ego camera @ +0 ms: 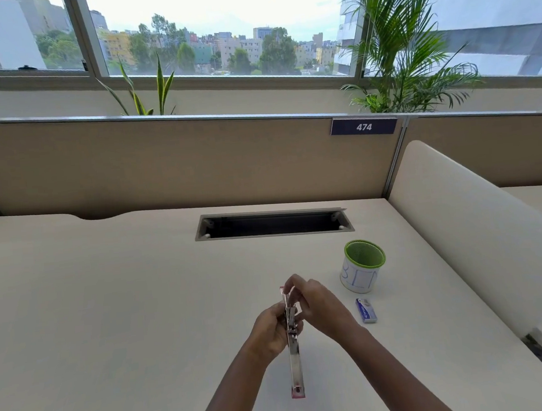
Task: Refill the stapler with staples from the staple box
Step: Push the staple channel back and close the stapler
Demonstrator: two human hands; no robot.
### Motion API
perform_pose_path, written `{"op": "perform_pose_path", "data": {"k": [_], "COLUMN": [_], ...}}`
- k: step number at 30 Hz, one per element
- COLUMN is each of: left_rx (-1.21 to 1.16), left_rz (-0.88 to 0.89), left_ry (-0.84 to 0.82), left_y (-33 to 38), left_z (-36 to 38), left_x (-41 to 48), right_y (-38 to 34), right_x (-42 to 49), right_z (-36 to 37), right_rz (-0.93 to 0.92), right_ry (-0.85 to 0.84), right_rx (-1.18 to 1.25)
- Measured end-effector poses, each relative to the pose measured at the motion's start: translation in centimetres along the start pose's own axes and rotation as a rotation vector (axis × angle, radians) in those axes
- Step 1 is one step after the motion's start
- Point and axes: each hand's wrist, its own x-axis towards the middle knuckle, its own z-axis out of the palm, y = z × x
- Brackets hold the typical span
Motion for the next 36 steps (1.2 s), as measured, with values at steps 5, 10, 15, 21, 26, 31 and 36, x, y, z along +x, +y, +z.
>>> {"op": "perform_pose_path", "data": {"k": [5, 10, 15, 21, 26, 31, 36], "left_rx": [-0.040, -0.057, -0.078, -0.062, -0.048, -0.034, -0.037], "left_rz": [-0.034, -0.061, -0.063, -0.148, -0.176, -0.162, -0.160], "left_ry": [0.005, 0.010, 0.020, -0.002, -0.014, -0.003, -0.001], "left_y": [-0.1, 0.1, 0.2, 0.1, 0.0, 0.2, -0.1], "left_z": [0.1, -0.4, -0.4, -0.2, -0.6, -0.1, -0.1], "left_x": [0.2, 0.3, 0.4, 0.0, -0.2, -0.2, -0.2], "right_y": [0.4, 0.9, 1.4, 2.7, 3.6, 3.3, 3.4], "right_x": [0.0, 0.0, -0.1, 0.2, 0.0, -0.2, -0.2], "right_z": [0.0, 0.2, 0.6, 0.5, 0.2, 0.7, 0.7], "right_rz": [-0.017, -0.006, -0.076, -0.090, -0.084, -0.062, -0.027], "right_ry": [-0.059, -0.036, -0.051, -0.102, -0.053, -0.081, -0.096], "right_rx": [-0.022, -0.075, -0.135, -0.146, -0.234, -0.101, -0.102]}}
